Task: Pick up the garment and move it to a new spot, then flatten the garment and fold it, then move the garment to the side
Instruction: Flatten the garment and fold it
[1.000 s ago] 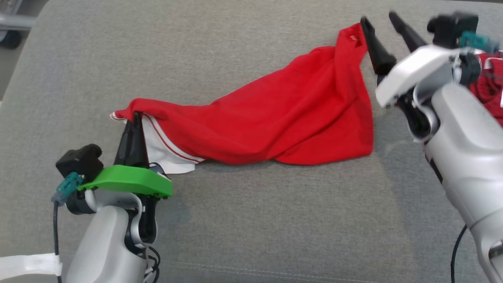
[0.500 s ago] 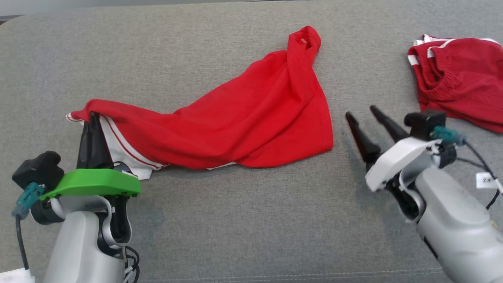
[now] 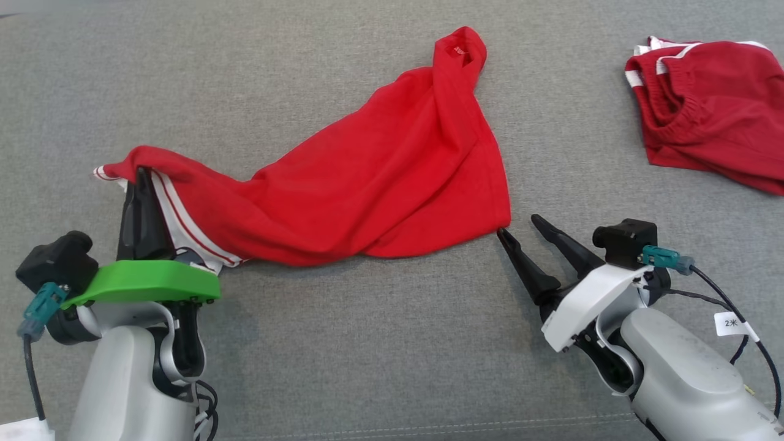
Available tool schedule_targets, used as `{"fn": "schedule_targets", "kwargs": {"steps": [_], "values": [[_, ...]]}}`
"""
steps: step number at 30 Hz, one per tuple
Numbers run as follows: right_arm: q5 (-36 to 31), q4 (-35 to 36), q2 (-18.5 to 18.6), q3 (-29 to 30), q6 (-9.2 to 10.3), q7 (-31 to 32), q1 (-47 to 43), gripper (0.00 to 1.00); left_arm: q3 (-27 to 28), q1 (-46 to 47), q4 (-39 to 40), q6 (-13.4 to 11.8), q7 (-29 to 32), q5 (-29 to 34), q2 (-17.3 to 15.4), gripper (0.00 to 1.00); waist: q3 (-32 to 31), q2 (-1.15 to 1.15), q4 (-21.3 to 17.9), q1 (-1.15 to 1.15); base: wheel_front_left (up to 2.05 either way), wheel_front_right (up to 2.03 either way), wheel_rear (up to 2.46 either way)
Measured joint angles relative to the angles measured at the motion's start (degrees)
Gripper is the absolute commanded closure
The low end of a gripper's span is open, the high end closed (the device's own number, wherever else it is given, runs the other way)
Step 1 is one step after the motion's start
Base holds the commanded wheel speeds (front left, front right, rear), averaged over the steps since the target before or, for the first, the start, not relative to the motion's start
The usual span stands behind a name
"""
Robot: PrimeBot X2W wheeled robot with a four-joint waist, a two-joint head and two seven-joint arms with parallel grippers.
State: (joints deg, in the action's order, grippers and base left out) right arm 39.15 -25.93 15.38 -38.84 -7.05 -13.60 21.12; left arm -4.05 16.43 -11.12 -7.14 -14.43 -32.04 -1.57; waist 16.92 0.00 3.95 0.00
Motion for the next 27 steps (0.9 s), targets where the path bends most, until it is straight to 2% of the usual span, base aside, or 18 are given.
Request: {"fn": "schedule_targets", "kwargs": {"steps": [7, 21, 22, 23, 24, 25, 27], "values": [[-0.5, 0.3, 2.8, -2.1, 0.00, 0.0, 0.8, 0.00, -2.8, 0.2, 0.4, 0.0, 0.0, -0.5, 0.0, 1.00, 0.9, 0.00, 2.1, 0.00, 0.00, 0.00, 0.00], [-0.1, -0.5, 3.2, -6.1, 0.00, 0.5, 3.9, 0.00, -2.8, 0.3, 0.9, 0.0, 0.0, -1.1, 0.0, 1.00, 2.3, 0.00, 4.5, 0.00, 0.00, 0.00, 0.00], [0.1, -0.6, 3.3, -6.4, 0.00, 0.6, 4.3, 0.08, -2.9, 0.3, 1.0, 0.0, 0.0, -1.1, 0.0, 1.00, 2.4, 0.00, 4.5, 0.00, 0.00, 0.00, 0.00], [0.2, -0.6, 3.4, -6.8, 0.00, 0.6, 4.6, 0.51, -2.9, 0.3, 1.0, 0.0, 0.0, -1.1, 0.0, 1.00, 2.5, 0.00, 4.5, 0.00, 0.00, 0.00, 0.00], [0.2, -0.7, 3.5, -7.1, 0.00, 0.8, 4.8, 0.69, -2.9, 0.3, 1.0, 0.0, 0.0, -1.1, 0.0, 1.00, 2.5, 0.00, 4.6, 0.00, 0.00, 0.00, 0.00], [0.2, -0.7, 3.6, -7.3, 0.00, 0.8, 4.9, 1.00, -2.9, 0.3, 1.0, 0.0, 0.0, -1.1, 0.0, 1.00, 2.6, 0.00, 4.6, 0.00, 0.00, 0.00, 0.00], [0.3, -0.7, 4.0, -7.9, 0.00, 0.8, 5.3, 1.00, -2.9, 0.3, 1.0, 0.0, 0.0, -1.1, 0.0, 1.00, 2.6, 0.00, 4.6, 0.00, 0.00, 0.00, 0.00]]}}
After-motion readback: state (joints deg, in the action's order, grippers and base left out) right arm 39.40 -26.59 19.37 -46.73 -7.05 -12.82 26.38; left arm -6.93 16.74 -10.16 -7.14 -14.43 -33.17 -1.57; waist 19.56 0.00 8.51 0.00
